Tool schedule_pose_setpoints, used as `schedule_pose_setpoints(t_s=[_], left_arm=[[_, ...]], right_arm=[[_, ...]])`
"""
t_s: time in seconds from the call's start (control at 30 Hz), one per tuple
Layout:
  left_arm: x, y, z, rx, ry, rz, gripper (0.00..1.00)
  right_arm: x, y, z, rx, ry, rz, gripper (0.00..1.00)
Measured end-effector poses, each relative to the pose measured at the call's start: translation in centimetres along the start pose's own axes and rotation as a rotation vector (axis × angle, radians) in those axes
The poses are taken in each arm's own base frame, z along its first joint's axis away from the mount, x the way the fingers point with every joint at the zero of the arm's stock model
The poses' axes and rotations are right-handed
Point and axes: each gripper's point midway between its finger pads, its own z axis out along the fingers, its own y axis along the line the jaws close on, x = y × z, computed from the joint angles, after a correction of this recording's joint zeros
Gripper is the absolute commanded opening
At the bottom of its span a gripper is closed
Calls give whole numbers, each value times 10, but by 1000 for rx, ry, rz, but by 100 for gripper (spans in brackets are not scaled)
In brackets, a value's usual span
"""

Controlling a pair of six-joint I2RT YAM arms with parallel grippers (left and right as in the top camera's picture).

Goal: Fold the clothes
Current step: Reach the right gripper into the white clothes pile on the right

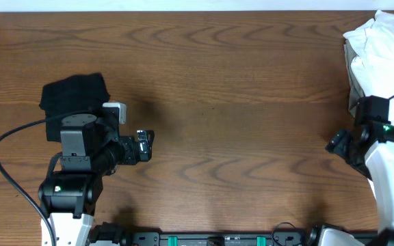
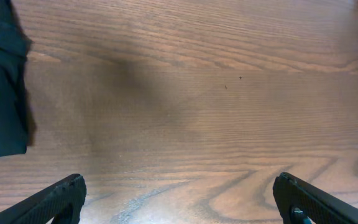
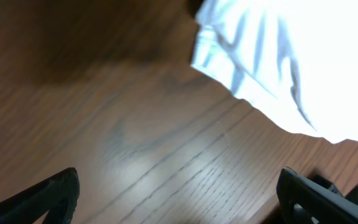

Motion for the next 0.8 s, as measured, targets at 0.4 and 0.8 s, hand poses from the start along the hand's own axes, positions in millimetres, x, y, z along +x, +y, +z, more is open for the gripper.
schedule_pose_setpoints(t_s=[0.4, 0.8], left_arm=[[-1, 0, 0, 1, -6, 2, 98], [-2, 0, 0, 2, -8, 3, 98]], right_arm=[[-13, -13, 53, 89, -11, 122, 93], [-20, -12, 91, 52, -172, 247, 94]])
